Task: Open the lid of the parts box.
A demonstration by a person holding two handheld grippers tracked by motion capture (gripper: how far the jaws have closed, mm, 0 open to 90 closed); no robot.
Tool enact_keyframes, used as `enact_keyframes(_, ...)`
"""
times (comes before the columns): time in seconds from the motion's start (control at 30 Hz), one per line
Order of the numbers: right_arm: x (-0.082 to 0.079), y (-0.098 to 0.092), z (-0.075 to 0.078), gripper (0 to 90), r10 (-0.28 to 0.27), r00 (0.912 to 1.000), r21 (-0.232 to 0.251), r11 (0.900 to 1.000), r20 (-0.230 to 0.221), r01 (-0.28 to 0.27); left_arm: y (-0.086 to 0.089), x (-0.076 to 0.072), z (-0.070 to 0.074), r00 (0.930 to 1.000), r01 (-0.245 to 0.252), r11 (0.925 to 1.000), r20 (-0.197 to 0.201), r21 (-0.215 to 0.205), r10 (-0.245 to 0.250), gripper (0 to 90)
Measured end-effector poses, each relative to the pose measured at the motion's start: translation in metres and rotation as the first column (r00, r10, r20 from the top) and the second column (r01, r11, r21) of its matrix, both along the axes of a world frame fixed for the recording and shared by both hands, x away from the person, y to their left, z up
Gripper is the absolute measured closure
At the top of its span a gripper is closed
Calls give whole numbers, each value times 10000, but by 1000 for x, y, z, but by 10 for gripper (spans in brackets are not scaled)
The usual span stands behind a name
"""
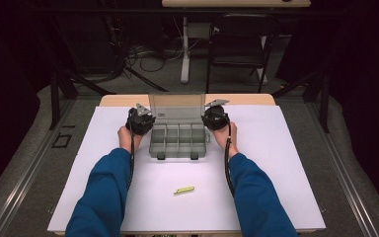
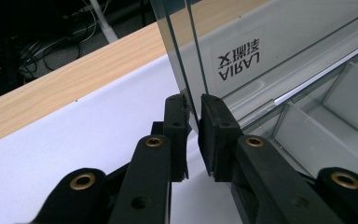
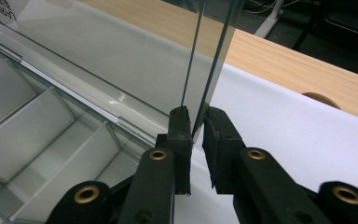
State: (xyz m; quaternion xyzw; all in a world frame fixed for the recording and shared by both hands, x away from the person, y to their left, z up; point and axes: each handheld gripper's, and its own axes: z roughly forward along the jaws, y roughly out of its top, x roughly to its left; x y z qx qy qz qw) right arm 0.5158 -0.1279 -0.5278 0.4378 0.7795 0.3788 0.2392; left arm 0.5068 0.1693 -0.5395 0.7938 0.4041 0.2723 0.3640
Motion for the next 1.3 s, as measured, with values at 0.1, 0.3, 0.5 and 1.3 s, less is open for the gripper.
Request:
enact_keyframes(0.1, 1, 0, -2, 813, 33, 10000, -121, 9999, -25, -33, -1, 0, -1, 10000, -40, 10000, 17, -9, 40, 801)
enact_keyframes(0.3, 2, 1, -2, 809, -25, 10000, -254, 9997, -47, 24, -1, 0, -2, 10000, -86, 9999, 48, 55, 85, 794)
enact_keyframes(0.5, 3, 2, -4, 798, -68, 9999, -302, 9995, -102, 65, -2, 1, -3, 9997, -189, 9998, 134, 96, 187, 778)
enact_keyframes(1.3, -13, -17, 8, 402, 463, 9986, -100, 9989, -260, -466, 3, -25, 12, 9996, -275, 9987, 4, 425, 275, 198)
